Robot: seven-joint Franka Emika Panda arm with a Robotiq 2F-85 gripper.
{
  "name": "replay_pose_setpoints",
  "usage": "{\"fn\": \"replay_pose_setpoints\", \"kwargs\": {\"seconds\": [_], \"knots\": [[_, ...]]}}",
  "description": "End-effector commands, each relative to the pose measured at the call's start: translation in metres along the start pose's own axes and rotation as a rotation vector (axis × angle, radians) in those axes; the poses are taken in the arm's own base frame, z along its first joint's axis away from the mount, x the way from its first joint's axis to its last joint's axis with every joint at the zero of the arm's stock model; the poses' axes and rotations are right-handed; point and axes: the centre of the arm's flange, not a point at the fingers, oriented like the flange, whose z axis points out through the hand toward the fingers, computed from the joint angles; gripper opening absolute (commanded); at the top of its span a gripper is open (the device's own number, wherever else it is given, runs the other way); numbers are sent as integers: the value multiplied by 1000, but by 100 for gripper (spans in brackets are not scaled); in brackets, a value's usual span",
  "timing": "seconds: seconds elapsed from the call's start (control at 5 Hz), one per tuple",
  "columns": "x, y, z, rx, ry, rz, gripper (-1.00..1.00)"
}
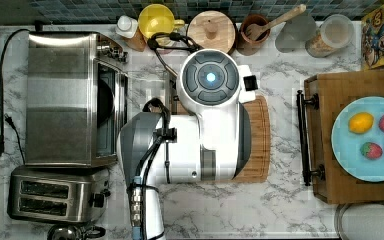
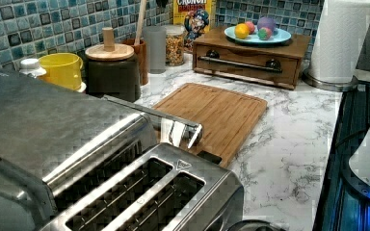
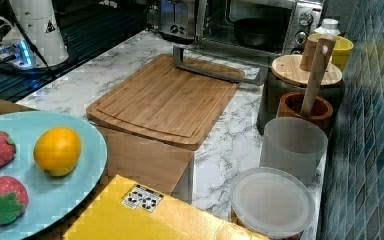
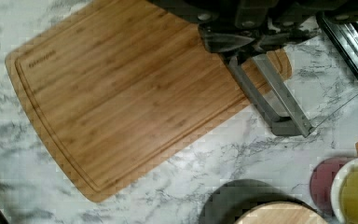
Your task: Close the oven.
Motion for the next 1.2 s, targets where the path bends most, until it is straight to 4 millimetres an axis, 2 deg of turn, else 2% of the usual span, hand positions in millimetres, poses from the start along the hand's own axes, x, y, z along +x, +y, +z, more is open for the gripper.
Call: {"fn": "replay_pose_setpoints", "kwargs": {"seconds": [0.2, 0.4, 0.6, 1.0, 1.2], "knots": [[28, 113, 93, 233, -193, -261, -100], [33, 136, 126, 447, -265, -386, -100], [15, 122, 150, 512, -225, -438, -100], [-8, 86, 204, 588, -258, -477, -100], [-14, 64, 215, 628, -262, -529, -100]]}}
